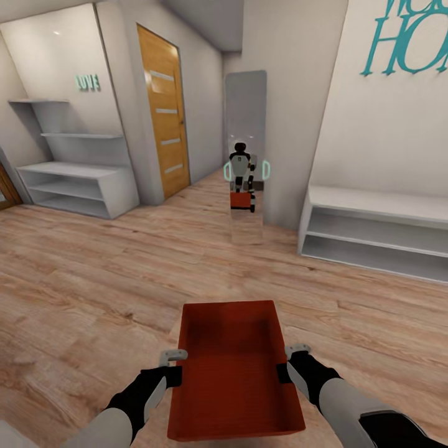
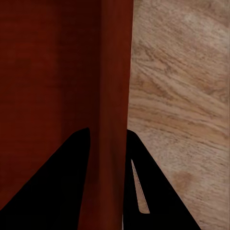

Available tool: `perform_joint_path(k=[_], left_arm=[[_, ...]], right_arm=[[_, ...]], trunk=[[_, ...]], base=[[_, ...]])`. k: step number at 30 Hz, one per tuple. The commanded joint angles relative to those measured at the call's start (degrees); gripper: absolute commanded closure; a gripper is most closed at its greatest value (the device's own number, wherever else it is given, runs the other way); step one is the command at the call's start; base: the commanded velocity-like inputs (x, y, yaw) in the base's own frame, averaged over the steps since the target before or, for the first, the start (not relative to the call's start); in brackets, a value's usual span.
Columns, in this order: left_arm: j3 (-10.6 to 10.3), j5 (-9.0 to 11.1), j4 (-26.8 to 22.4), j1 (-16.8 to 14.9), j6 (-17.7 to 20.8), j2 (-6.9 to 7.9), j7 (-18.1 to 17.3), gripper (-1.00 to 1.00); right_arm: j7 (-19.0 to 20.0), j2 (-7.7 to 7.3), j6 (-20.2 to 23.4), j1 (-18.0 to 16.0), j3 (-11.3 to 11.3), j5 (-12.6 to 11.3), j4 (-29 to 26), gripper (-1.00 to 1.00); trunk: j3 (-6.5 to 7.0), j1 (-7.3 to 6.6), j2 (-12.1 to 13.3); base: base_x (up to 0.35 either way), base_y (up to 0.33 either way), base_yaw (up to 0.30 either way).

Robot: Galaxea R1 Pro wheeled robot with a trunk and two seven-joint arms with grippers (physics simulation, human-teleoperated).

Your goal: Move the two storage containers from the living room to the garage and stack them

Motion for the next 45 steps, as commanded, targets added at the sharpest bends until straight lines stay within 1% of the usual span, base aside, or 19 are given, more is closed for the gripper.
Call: perform_joint_path(k=[1,16,26,38,45], left_arm=[[0.3,-0.5,-0.1,0.0,0.4,-0.02,0.3,1.0],[0.3,-0.5,-0.1,0.0,0.4,-0.02,0.3,1.0],[0.3,-0.5,-0.1,0.0,0.4,-0.02,0.3,1.0],[0.3,-0.5,-0.1,0.0,0.4,-0.02,0.3,1.0],[0.3,-0.5,-0.1,0.0,0.4,-0.02,0.3,1.0]], right_arm=[[-0.1,-0.03,0.5,0.0,0.0,0.8,-0.1,1.0],[-0.1,-0.03,0.5,-0.1,0.0,0.8,-0.1,1.0],[-0.2,-0.03,0.5,0.0,0.0,0.8,-0.1,1.0],[-0.2,-0.03,0.5,-0.1,0.0,0.8,-0.1,1.0],[-0.2,-0.03,0.5,-0.1,0.0,0.8,-0.1,1.0]], trunk=[[-0.05,0.03,0.0],[-0.05,0.03,0.0],[-0.05,0.03,0.0],[-0.05,0.03,0.0],[-0.11,0.03,0.0]], base=[[0.348,0.0,0.0],[0.348,0.0,0.005],[0.348,0.0,0.173],[0.348,0.0,0.026],[0.348,0.0,0.18]])
